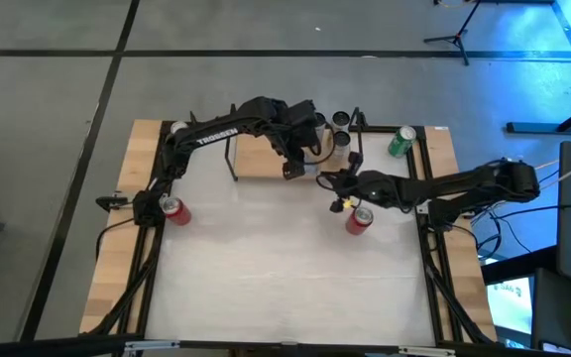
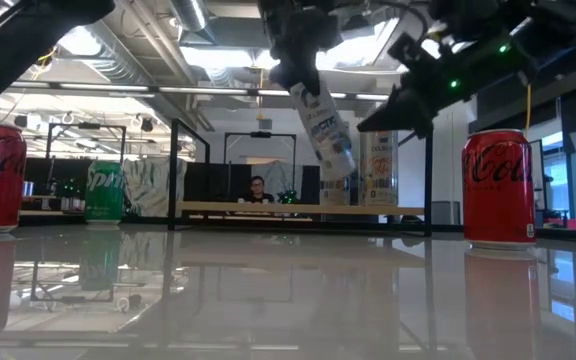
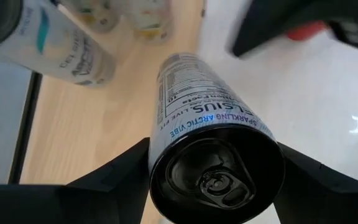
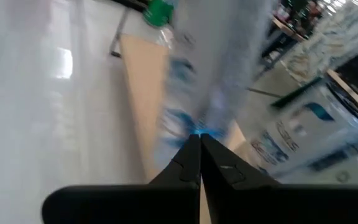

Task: Place canned beverage on shelf
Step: Put the white and blue soda can on the shelf

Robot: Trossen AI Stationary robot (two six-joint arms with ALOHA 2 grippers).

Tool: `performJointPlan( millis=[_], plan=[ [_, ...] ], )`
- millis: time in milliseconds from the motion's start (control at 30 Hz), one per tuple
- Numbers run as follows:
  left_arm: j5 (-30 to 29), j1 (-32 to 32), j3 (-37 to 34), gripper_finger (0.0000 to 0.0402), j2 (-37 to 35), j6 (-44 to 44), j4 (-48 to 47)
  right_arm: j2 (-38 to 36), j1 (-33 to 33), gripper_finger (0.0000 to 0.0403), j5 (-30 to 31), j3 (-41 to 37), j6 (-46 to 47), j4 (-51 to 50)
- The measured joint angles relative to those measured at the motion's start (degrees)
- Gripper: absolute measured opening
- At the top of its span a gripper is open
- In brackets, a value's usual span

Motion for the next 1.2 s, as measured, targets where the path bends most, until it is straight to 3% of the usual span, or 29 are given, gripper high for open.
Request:
performJointPlan(
  millis=[233,533,767,900,1200],
  plan=[
    [-0.2,-1.7,0.2,0.025,-1.5,0.6,0.6,1.0,-1.0,0.0005,1.4,0.0,0.5,1.6],
    [-0.5,-2.9,0.2,0.0249,-1.7,2.1,4.8,1.1,-0.9,0.0005,-3.2,0.0,1.3,1.9],
    [-1.9,-2.5,0.2,0.0249,-1.7,3.6,8.3,1.1,-0.9,0.0005,-3.1,0.0,1.4,1.9],
    [-4.2,-1.3,-0.4,0.0249,-1.7,3.7,8.9,-2.8,1.8,0.0005,2.8,0.0,0.8,-1.9],
    [-4.5,2.8,-5.6,0.0249,-1.3,1.8,13.3,-19.4,11.6,0.0005,13.9,0.0,3.1,-16.2]
  ],
)
